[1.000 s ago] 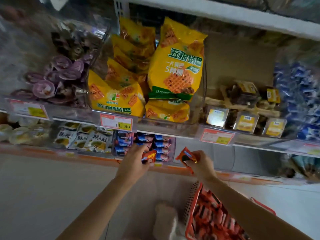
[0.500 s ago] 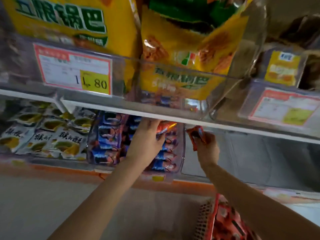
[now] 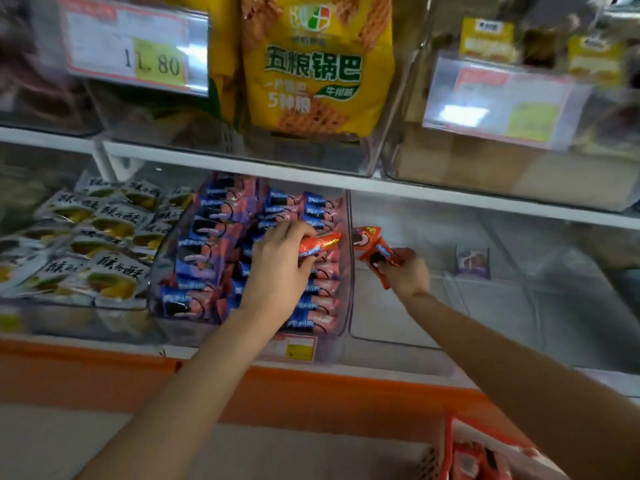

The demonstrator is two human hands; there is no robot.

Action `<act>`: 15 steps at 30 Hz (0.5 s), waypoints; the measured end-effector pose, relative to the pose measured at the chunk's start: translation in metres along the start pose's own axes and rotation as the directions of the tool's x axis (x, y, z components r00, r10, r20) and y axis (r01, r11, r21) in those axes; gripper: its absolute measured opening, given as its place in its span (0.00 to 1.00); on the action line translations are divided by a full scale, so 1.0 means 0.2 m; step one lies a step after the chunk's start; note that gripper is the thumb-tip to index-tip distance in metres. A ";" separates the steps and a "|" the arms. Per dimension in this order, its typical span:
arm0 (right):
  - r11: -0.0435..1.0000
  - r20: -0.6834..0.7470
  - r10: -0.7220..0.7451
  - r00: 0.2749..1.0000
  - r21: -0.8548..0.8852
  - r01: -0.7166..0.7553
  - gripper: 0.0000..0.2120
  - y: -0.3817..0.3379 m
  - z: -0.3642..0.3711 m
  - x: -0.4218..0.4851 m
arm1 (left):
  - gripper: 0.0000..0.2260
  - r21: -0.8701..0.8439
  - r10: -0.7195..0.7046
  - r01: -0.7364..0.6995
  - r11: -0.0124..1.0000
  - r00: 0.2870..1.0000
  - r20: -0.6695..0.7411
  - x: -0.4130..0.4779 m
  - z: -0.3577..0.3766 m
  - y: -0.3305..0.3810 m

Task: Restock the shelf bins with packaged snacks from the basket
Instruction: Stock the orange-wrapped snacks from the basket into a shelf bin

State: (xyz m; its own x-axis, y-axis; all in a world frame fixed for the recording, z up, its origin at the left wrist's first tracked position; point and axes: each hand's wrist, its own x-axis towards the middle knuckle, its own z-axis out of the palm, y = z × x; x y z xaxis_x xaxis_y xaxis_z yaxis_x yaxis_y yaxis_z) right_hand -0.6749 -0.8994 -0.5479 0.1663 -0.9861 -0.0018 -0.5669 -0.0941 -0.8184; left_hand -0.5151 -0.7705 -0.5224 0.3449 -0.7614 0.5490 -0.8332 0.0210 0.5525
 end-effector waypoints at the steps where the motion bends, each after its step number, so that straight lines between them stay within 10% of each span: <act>1: 1.000 0.012 -0.004 1.000 -0.013 0.004 0.01 -0.01 -0.03 -0.02 | 0.15 0.025 -0.011 0.011 1.000 1.000 -0.009 -0.02 -0.02 0.02; 15: 0.980 0.227 -0.157 0.961 -0.088 0.181 0.17 0.05 -0.47 -0.31 | 0.13 0.186 -0.146 0.145 0.972 0.989 -0.007 -0.32 -0.23 0.41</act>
State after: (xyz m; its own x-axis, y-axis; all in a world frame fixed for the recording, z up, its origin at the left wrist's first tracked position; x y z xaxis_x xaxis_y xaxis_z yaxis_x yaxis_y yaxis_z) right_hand -0.7661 -0.8518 -0.5018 0.4319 -0.9019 -0.0039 -0.5962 -0.2823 -0.7516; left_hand -0.5858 -0.6901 -0.4843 0.4660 -0.7517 0.4667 -0.8400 -0.2102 0.5002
